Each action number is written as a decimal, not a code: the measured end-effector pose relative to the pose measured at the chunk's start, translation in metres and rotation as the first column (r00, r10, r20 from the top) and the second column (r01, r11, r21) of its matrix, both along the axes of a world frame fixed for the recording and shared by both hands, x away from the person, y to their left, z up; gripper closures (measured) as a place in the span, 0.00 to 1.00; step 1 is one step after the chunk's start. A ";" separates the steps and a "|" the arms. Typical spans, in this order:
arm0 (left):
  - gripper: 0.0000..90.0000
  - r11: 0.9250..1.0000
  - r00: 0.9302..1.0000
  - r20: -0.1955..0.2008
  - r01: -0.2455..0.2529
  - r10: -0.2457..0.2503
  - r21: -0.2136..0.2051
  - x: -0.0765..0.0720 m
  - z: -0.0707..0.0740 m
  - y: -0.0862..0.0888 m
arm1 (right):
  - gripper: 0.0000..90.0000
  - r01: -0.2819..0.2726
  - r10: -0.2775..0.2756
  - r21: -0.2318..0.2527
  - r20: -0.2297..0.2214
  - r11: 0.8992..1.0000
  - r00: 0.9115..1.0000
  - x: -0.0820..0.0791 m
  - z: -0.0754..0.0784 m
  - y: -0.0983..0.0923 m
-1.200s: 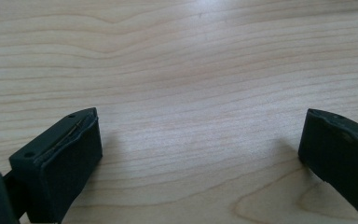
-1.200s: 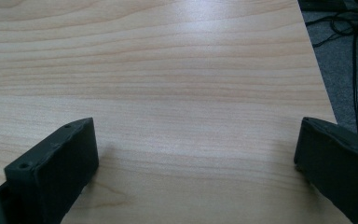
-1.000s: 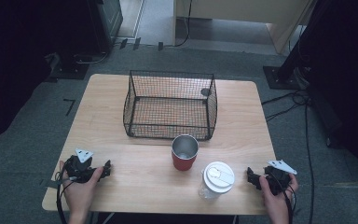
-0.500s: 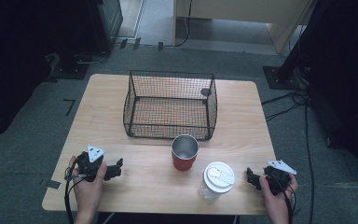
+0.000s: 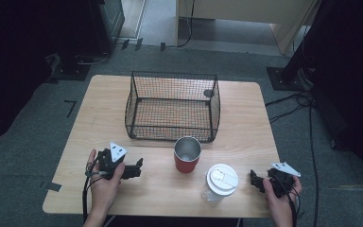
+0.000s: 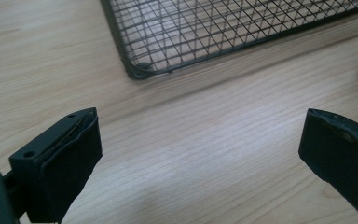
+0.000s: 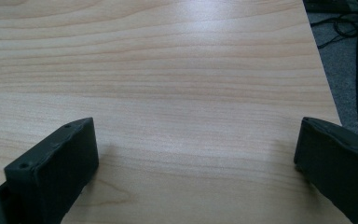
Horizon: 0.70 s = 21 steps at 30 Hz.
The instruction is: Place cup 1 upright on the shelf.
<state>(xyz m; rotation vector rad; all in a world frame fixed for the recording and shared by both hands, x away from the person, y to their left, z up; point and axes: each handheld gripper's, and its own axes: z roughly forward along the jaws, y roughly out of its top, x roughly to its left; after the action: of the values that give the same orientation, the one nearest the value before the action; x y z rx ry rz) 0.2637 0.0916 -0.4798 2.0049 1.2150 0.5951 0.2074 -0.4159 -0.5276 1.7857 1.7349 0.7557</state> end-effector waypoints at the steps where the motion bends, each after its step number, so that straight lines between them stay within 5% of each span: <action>1: 0.00 1.000 1.000 -0.009 0.016 -0.016 -0.011 0.000 0.000 -0.001 | 0.00 0.000 0.000 0.000 0.000 1.000 1.000 0.000 0.000 0.000; 11: 0.00 0.994 0.995 -0.040 0.091 -0.093 -0.055 0.002 0.000 -0.023 | 0.00 -0.001 0.001 0.000 0.000 1.000 1.000 0.000 0.000 0.000; 16: 0.00 0.979 0.985 -0.026 0.169 -0.173 -0.116 0.005 0.003 -0.038 | 0.00 0.000 0.000 0.000 0.000 1.000 1.000 0.000 0.000 0.000; 21: 0.00 0.970 0.976 -0.033 0.212 -0.217 -0.117 0.003 0.010 -0.052 | 0.00 0.000 0.000 0.000 0.000 1.000 1.000 0.000 0.000 0.000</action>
<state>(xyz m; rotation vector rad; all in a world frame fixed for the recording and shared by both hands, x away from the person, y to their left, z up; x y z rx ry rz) 0.2666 0.0398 -0.4695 2.0290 1.0166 0.3684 0.2077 -0.4157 -0.5276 1.7860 1.7352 0.7556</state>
